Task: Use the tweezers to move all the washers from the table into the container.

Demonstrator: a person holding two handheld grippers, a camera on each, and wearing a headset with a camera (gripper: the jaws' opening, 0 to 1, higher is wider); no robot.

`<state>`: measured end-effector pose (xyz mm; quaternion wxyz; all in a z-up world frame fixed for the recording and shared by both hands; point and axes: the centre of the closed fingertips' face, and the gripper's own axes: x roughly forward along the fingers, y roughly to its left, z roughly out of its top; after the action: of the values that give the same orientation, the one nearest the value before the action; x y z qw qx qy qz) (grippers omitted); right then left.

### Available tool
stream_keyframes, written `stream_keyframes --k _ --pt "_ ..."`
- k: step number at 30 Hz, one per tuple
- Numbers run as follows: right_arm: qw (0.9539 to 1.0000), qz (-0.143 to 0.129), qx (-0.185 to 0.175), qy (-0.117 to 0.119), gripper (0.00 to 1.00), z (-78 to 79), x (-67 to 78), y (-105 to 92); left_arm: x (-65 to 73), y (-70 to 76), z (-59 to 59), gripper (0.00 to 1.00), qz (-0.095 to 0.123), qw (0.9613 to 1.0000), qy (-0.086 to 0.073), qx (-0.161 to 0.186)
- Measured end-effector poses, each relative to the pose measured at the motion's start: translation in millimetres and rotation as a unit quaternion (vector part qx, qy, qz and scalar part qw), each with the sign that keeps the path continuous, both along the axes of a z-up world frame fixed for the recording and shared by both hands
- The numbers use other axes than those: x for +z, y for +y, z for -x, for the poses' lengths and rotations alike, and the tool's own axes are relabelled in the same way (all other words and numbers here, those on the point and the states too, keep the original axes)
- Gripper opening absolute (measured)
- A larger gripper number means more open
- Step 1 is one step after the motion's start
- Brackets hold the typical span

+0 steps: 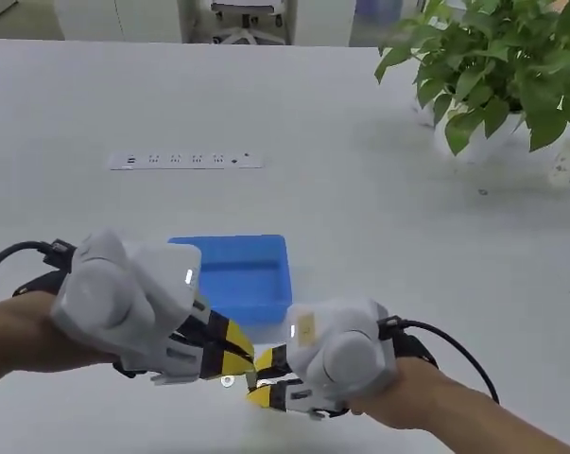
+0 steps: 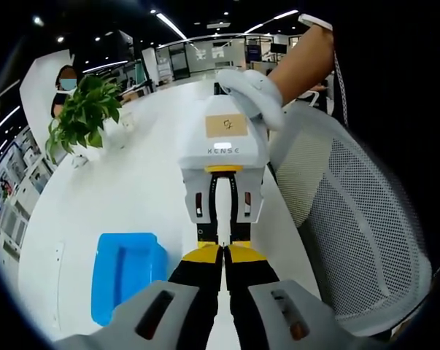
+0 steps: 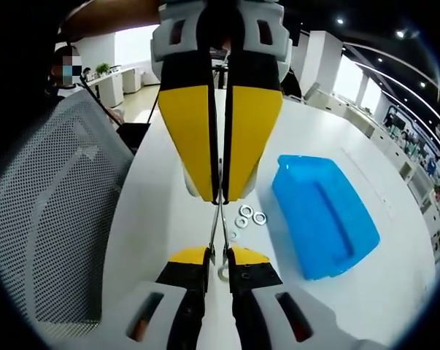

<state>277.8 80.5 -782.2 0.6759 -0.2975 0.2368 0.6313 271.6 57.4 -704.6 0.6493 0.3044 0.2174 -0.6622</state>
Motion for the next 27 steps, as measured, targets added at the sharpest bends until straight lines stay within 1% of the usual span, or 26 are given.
stream_keyframes --k 8,15,19,27 --pt "1.0000 0.003 -0.004 0.000 0.12 -2.2 -2.1 -4.2 -1.8 -2.8 -2.3 0.05 0.001 1.0000 0.003 -0.002" --pt "1.0000 0.004 -0.007 0.003 0.12 -3.0 -5.0 -6.5 -6.0 -4.1 -5.1 0.05 -0.002 0.9999 0.010 -0.004" --pt "1.0000 0.004 -0.008 0.002 0.13 -3.6 -5.8 -6.8 -5.3 -6.3 -6.4 0.05 0.003 0.9999 0.012 -0.005" --pt "0.9998 0.009 -0.015 0.002 0.13 -6.4 -7.0 -9.5 -5.3 -9.4 -12.9 0.05 0.005 0.9999 0.013 -0.002"
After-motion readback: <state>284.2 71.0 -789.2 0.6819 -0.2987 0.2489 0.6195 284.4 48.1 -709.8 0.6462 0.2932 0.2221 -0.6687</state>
